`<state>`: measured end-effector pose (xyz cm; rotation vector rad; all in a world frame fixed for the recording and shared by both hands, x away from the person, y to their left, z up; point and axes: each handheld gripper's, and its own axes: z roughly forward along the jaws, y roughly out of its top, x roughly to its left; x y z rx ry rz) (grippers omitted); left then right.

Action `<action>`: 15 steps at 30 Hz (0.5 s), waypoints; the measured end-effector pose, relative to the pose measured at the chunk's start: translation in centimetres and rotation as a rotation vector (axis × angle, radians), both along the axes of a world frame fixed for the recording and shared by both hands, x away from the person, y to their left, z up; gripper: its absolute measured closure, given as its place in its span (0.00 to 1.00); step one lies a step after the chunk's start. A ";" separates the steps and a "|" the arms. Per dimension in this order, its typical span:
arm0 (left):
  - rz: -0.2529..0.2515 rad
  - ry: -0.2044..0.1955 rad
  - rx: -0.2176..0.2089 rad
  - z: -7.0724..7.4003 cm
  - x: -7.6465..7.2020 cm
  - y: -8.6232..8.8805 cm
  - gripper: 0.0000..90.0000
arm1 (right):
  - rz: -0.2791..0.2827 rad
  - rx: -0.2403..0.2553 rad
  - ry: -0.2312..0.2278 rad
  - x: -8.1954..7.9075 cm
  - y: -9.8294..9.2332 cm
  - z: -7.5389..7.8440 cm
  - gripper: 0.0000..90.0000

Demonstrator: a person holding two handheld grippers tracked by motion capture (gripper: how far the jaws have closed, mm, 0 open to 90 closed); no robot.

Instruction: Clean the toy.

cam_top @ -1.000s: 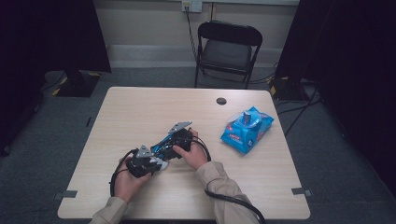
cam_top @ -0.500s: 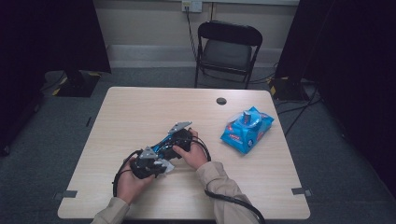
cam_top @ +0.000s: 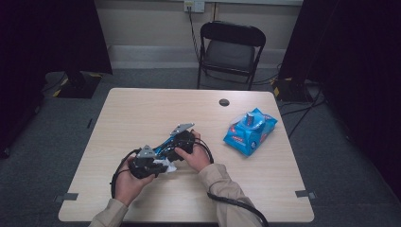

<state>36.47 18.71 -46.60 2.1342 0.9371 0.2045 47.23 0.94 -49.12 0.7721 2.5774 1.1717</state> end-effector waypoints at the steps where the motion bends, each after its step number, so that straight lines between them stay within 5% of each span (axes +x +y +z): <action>1: 0.005 -0.001 -0.006 0.2 0.0 0.2 0.93 | 0.000 0.000 0.000 0.0 0.0 0.0 0.00; 15: 0.164 -0.079 -0.066 2.1 0.7 5.3 0.93 | -0.002 0.001 0.002 0.0 0.0 0.0 0.00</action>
